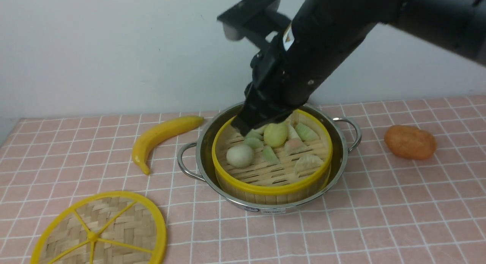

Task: Place the steamer in the pot on the pink tablecloth, and put the lid on the steamer.
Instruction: 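Grasp the bamboo steamer lid lying on the table by its centre knob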

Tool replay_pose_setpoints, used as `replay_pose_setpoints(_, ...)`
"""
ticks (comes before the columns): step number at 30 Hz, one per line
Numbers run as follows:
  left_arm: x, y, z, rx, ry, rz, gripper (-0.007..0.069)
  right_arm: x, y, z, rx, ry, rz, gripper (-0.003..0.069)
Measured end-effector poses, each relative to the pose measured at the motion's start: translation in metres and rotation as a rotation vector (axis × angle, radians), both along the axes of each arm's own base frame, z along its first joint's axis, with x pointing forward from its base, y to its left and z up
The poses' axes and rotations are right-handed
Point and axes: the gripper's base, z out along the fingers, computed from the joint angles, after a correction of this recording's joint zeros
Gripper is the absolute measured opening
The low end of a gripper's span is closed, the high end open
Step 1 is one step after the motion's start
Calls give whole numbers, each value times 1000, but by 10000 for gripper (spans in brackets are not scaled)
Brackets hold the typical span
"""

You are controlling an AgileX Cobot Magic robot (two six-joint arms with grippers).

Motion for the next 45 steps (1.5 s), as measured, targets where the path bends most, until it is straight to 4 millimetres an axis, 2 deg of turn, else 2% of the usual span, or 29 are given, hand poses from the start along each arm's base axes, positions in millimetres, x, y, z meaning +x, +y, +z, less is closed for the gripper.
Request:
replay_pose_setpoints(5,0,0,0,0,0,0,243,-18,-2,23,155,87,-39,-15)
replay_pose_setpoints(9,0,0,0,0,0,0,243,-22,0,29,218,113,-38,-8)
replay_pose_setpoints(14,0,0,0,0,0,0,243,-21,-2,26,180,78,-10,-1)
replay_pose_setpoints(19,0,0,0,0,0,0,243,-18,-11,6,31,19,16,5)
replay_pose_setpoints(20,0,0,0,0,0,0,243,-24,-23,-9,-46,19,19,8)
replay_pose_setpoints(21,0,0,0,0,0,0,243,-25,-24,-7,-40,10,20,8)
replay_pose_setpoints(22,0,0,0,0,0,0,243,-34,-35,-17,-64,-11,15,11)
replay_pose_setpoints(25,0,0,0,0,0,0,243,-64,-69,-17,-3,-145,-6,20)
replay_pose_setpoints(26,0,0,0,0,0,0,243,-69,-74,-21,10,-163,-12,23)
replay_pose_setpoints(27,0,0,0,0,0,0,243,-87,-96,-22,79,-244,-38,29)
replay_pose_setpoints(28,0,0,0,0,0,0,243,-90,-99,-23,87,-253,-43,29)
replay_pose_setpoints(29,0,0,0,0,0,0,243,-109,-127,-23,164,-346,-94,36)
replay_pose_setpoints(30,0,0,0,0,0,0,243,-114,-137,-30,184,-372,-119,38)
replay_pose_setpoints(31,0,0,0,0,0,0,243,-118,-143,-27,202,-393,-134,38)
replay_pose_setpoints(32,0,0,0,0,0,0,243,-134,-168,-40,255,-463,-214,42)
replay_pose_setpoints(33,0,0,0,0,0,0,243,-138,-174,-38,270,-486,-231,43)
replay_pose_setpoints(34,0,0,0,0,0,0,243,-155,-198,-53,311,-568,-316,48)
replay_pose_setpoints(35,0,0,0,0,0,0,243,-157,-201,-54,315,-578,-325,48)
replay_pose_setpoints(36,0,0,0,0,0,0,243,-171,-218,-65,343,-662,-396,54)
replay_pose_setpoints(37,0,0,0,0,0,0,243,-173,-220,-66,346,-673,-405,55)
replay_pose_setpoints(38,0,0,0,0,0,0,243,-187,-234,-77,364,-765,-478,59)
replay_pose_setpoints(39,0,0,0,0,0,0,243,-192,-239,-87,365,-795,-508,62)
replay_pose_setpoints(40,0,0,0,0,0,0,243,-194,-241,-86,368,-807,-514,62)
replay_pose_setpoints(41,0,0,0,0,0,0,243,-205,-249,-104,367,-859,-571,69)
replay_pose_setpoints(45,0,0,0,0,0,0,243,-218,-257,-133,382,-905,-668,80)
